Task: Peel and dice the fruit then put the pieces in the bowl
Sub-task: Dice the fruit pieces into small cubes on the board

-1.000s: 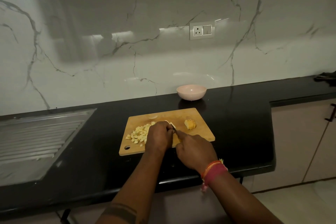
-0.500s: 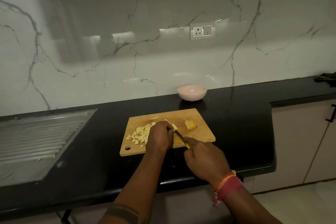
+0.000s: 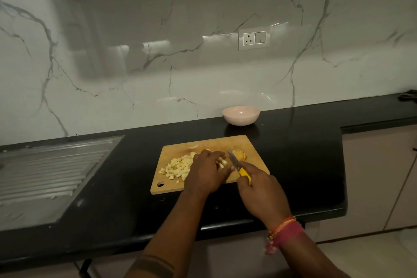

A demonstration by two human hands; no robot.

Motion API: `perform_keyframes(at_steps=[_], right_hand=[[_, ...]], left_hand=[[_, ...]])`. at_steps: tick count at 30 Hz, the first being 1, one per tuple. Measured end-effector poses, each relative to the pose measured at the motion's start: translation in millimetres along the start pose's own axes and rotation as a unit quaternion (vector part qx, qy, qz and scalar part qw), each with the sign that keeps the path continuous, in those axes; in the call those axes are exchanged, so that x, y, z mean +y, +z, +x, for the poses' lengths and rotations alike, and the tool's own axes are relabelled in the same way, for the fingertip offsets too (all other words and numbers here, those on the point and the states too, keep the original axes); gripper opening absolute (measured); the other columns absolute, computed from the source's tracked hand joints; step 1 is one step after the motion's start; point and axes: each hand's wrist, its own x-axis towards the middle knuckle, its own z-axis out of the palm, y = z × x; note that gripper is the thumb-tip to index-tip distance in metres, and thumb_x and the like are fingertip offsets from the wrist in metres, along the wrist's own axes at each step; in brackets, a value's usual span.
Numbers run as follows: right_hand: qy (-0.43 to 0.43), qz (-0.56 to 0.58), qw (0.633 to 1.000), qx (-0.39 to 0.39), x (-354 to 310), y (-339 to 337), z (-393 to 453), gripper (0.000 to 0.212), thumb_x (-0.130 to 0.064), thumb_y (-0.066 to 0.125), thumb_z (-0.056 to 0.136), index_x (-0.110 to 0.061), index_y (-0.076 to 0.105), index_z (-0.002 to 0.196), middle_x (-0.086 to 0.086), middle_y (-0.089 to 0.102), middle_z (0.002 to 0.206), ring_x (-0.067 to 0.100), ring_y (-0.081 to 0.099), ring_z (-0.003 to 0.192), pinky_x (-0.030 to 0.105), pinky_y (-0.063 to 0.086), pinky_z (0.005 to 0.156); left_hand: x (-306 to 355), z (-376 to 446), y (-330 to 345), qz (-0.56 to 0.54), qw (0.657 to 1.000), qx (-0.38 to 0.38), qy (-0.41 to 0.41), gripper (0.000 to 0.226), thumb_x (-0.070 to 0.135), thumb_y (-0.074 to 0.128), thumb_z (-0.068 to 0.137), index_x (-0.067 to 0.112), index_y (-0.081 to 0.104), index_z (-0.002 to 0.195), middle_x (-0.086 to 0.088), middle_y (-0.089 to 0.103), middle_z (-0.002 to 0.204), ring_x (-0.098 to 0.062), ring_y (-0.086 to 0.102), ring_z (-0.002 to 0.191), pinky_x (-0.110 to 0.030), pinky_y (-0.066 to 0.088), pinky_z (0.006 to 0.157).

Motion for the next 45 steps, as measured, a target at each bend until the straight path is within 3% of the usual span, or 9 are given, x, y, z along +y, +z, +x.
perform_keyframes(at_steps=[6,10,13,18,27,31,37,42,45], right_hand=[[0.002,-0.015,1.000,-0.011,-1,0,0,0.047,-0.033,0.043,0.099,-0.040,0.048,0.145,-0.005,0.062,0.070,0.010,0.059,0.059,0.023,0.042,0.049],[0.006,-0.053,0.998,-0.015,-5,3,4,0.048,-0.036,0.042,0.098,-0.038,0.047,0.146,-0.010,0.060,0.073,0.007,0.057,0.064,0.025,0.038,0.051],[0.006,-0.077,0.997,-0.026,-6,7,5,0.048,-0.039,0.042,0.098,-0.042,0.047,0.145,-0.011,0.060,0.078,0.007,0.058,0.068,0.026,0.044,0.055],[0.019,-0.033,0.999,-0.039,1,3,9,0.043,-0.038,0.044,0.098,-0.042,0.055,0.140,-0.011,0.063,0.081,0.006,0.058,0.067,0.024,0.038,0.052],[0.034,-0.069,0.997,-0.026,-3,8,24,0.048,-0.034,0.043,0.099,-0.034,0.048,0.146,-0.002,0.069,0.103,0.016,0.062,0.084,0.029,0.048,0.066],[0.015,-0.099,0.995,-0.020,-8,13,31,0.050,-0.035,0.040,0.100,-0.037,0.041,0.150,0.000,0.068,0.100,0.017,0.058,0.079,0.029,0.046,0.062],[0.014,-0.111,0.993,-0.040,-2,15,35,0.051,-0.035,0.042,0.097,-0.038,0.044,0.148,-0.003,0.067,0.093,0.012,0.055,0.072,0.027,0.042,0.056],[0.019,-0.072,0.997,-0.031,4,11,33,0.048,-0.036,0.044,0.096,-0.038,0.051,0.144,-0.004,0.067,0.096,0.011,0.061,0.076,0.032,0.053,0.066],[0.023,-0.094,0.995,-0.030,1,14,36,0.049,-0.036,0.043,0.096,-0.039,0.049,0.145,-0.004,0.067,0.093,0.012,0.059,0.075,0.028,0.046,0.059]], left_hand=[[-1,6,3,-0.004,0.999,0.037,-0.024,0.050,0.047,0.072,0.090,0.025,0.062,0.133,0.000,0.062,0.123,-0.021,0.053,0.118,-0.035,0.047,0.098],[2,9,3,0.000,0.997,0.058,-0.052,0.055,0.055,0.073,0.085,0.020,0.066,0.127,-0.003,0.064,0.115,-0.023,0.057,0.112,-0.041,0.052,0.093],[4,10,3,0.025,0.997,0.059,-0.042,0.057,0.058,0.069,0.087,0.018,0.066,0.126,-0.004,0.063,0.114,-0.023,0.056,0.110,-0.040,0.051,0.091],[0,8,3,0.033,0.998,0.046,-0.025,0.059,0.060,0.064,0.090,0.019,0.063,0.132,-0.005,0.061,0.120,-0.024,0.054,0.115,-0.039,0.049,0.094],[4,11,3,0.031,0.998,0.045,-0.010,0.039,0.025,0.058,0.100,0.021,0.060,0.138,-0.004,0.060,0.133,-0.023,0.053,0.123,-0.037,0.046,0.104],[7,11,3,0.025,0.999,0.030,-0.014,0.046,0.042,0.064,0.097,0.020,0.061,0.136,-0.003,0.061,0.129,-0.023,0.051,0.121,-0.037,0.045,0.101],[5,16,5,0.007,0.999,0.046,-0.024,0.038,0.019,0.063,0.098,0.021,0.062,0.136,-0.001,0.064,0.131,-0.020,0.055,0.121,-0.036,0.049,0.103],[-1,14,2,-0.011,0.999,0.031,-0.018,0.055,-0.002,0.062,0.089,0.020,0.059,0.141,-0.002,0.062,0.136,-0.020,0.057,0.125,-0.033,0.047,0.107],[-3,12,2,-0.018,0.999,0.034,-0.019,0.055,-0.003,0.060,0.090,0.019,0.059,0.141,-0.002,0.062,0.137,-0.019,0.058,0.124,-0.030,0.046,0.107]])
